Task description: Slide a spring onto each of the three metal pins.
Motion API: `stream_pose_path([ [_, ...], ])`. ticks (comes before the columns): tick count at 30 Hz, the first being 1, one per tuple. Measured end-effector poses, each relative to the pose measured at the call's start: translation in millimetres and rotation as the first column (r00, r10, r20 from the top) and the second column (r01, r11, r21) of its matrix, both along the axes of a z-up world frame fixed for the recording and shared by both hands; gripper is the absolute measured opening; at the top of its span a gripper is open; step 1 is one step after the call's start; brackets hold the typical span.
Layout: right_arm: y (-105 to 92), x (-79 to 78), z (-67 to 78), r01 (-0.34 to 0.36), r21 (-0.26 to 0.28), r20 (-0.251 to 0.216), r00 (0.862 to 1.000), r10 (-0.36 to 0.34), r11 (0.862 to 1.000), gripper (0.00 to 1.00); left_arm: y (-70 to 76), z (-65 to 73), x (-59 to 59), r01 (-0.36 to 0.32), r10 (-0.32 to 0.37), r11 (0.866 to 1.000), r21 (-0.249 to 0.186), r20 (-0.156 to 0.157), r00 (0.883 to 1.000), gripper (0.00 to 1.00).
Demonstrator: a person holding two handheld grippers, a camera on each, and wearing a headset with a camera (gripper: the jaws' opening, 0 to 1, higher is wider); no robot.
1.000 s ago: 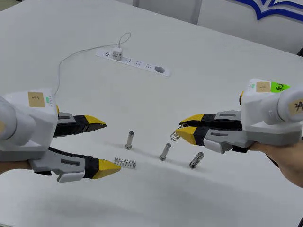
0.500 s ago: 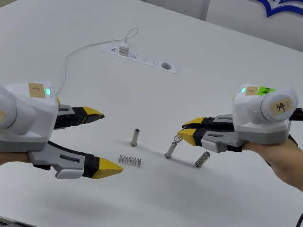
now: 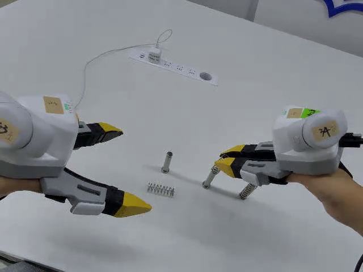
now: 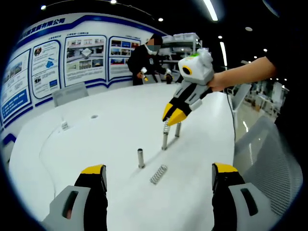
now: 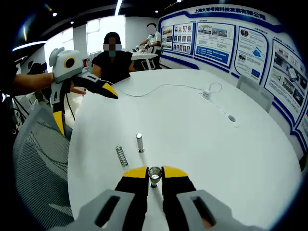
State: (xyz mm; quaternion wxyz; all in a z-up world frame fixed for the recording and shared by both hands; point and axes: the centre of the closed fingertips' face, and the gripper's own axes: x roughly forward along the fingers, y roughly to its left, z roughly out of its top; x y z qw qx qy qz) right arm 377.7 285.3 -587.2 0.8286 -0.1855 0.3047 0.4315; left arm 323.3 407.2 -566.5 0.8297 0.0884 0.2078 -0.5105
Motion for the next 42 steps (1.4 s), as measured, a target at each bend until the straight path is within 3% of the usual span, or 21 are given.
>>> stream_pose_path([
  [9,3.1,0.8,-24.6,-0.019,-0.061,-0.031,0.999,0.017,0.998,0.11,3.9,-2.0,1.0,-0.010,0.010,1.000,0.007,-0.006,1.000,0.92],
  [12,1.4,2.3,-33.0,0.004,-0.081,-0.051,0.999,-0.009,0.997,0.11,4.6,-0.8,1.8,-0.017,0.017,1.000,-0.003,-0.017,1.000,0.92],
  [21,0.4,4.4,-46.9,0.019,-0.094,-0.075,0.997,-0.026,0.995,0.11,8.5,-3.0,5.4,-0.036,0.036,0.999,-0.001,-0.028,0.999,0.92],
  [42,-0.9,3.0,-52.9,0.029,-0.107,-0.079,0.996,-0.038,0.994,0.11,12.6,-8.8,1.7,-0.041,0.042,0.999,0.020,-0.039,0.998,0.92],
])
